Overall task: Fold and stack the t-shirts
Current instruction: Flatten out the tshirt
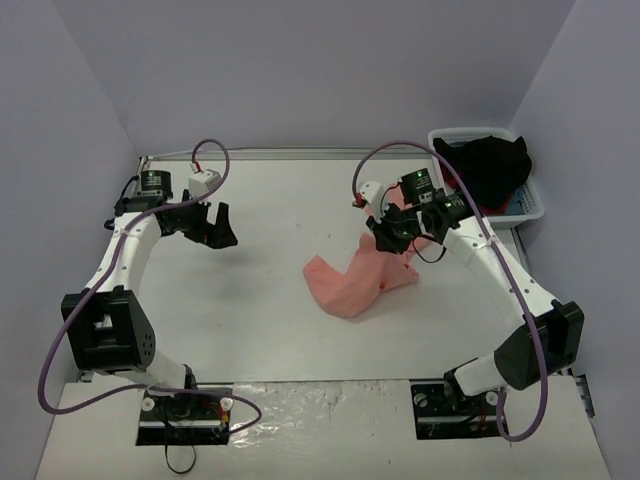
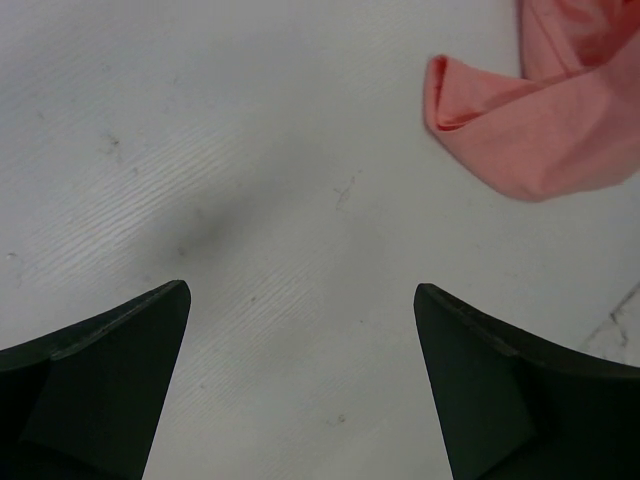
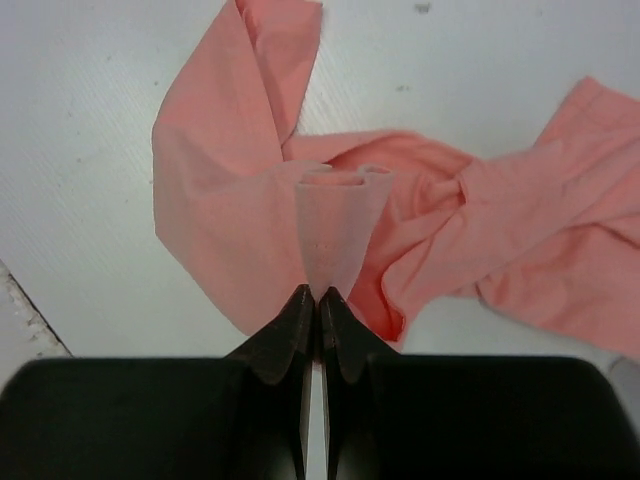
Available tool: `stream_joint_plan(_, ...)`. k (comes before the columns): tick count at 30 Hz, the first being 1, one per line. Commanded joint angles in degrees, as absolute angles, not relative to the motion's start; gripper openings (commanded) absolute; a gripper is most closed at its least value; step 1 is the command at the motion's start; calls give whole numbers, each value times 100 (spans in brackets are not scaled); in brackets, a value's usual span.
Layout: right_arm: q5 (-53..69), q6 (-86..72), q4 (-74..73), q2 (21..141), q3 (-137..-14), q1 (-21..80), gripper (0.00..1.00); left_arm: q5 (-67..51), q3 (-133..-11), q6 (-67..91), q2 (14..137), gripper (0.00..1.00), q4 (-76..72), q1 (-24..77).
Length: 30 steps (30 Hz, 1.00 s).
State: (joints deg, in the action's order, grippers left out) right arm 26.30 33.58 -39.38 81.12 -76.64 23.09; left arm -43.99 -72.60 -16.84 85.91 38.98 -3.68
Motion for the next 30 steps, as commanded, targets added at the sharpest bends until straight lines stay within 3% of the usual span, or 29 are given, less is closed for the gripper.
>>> stream_joint_plan(1,2989,3489,-3569,8584,-8304,2661,0,-5737,-8284,-1845,8945,94,5066,-325)
stream_joint_plan(8,3137,3446,-3560,9904,-9658,3330,0,-6942,-9991,-2136,9993,94,6582,-202)
stream_joint_plan(14,3690,3340,-3700,10722,-10256,3665,0,-7314,-9836,-3390,9950,97,7224,219)
stream_joint_plan(22,4588,3577,-4393,11144,-10871,3674,0,-5969,-7614,-2295,8236,98,4003,1465)
stream_joint_plan(30,4737,3691,-4728,11118,-11153,3683,0,-5319,-7278,-1749,8068,95,3113,1863)
